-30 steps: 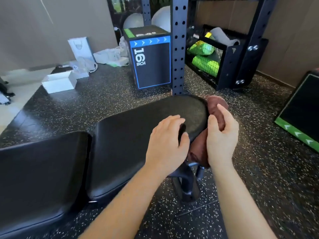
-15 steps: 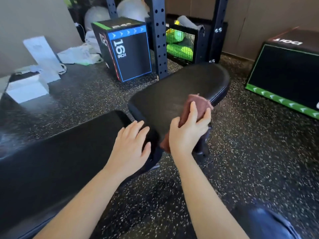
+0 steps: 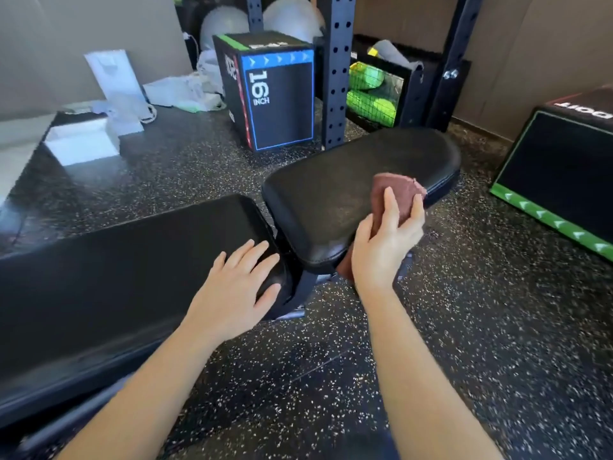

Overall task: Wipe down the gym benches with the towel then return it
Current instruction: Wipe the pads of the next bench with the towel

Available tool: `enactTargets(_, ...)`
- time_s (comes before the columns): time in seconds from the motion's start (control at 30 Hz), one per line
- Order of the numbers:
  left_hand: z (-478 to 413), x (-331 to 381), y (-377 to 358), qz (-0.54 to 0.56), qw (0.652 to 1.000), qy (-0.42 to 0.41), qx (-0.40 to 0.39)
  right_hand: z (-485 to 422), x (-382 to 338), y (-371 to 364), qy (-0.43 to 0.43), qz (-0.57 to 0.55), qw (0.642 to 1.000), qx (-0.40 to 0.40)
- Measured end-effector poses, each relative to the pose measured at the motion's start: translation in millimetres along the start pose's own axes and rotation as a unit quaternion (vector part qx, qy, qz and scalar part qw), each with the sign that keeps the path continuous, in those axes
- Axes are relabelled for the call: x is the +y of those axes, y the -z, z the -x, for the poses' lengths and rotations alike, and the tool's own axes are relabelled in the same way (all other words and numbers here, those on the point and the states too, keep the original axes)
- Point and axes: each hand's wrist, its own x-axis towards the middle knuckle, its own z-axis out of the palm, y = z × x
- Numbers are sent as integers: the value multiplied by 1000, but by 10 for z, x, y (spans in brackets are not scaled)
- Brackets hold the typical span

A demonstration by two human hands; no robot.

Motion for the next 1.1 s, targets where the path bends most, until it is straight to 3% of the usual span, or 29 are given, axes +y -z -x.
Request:
enactTargets(0.17, 22, 98, 84, 1, 1000, 14, 14, 174, 76, -70, 138, -23, 990, -21)
enactTargets(0.33, 8, 145, 114, 2, 999, 33, 19, -275, 397, 88, 318, 3, 942, -109)
enactTargets(0.5, -20, 161, 118, -9, 999, 37, 16, -575, 426, 54, 247, 3, 966, -75)
enactTargets(0.7, -2, 163, 124, -7, 999, 43, 13, 189, 123, -63, 312, -36, 943, -109)
enactTargets(0.83, 10, 157, 121, -1, 999, 47, 12, -71, 248, 32, 375, -25, 915, -147)
enactTargets(0.97, -1, 168, 120, -8, 999, 50, 16, -519, 454, 50, 304, -18, 948, -96)
enactTargets(1.1, -11, 165, 105, -15, 999, 47, 20, -216, 338, -60, 269, -20, 961, -57)
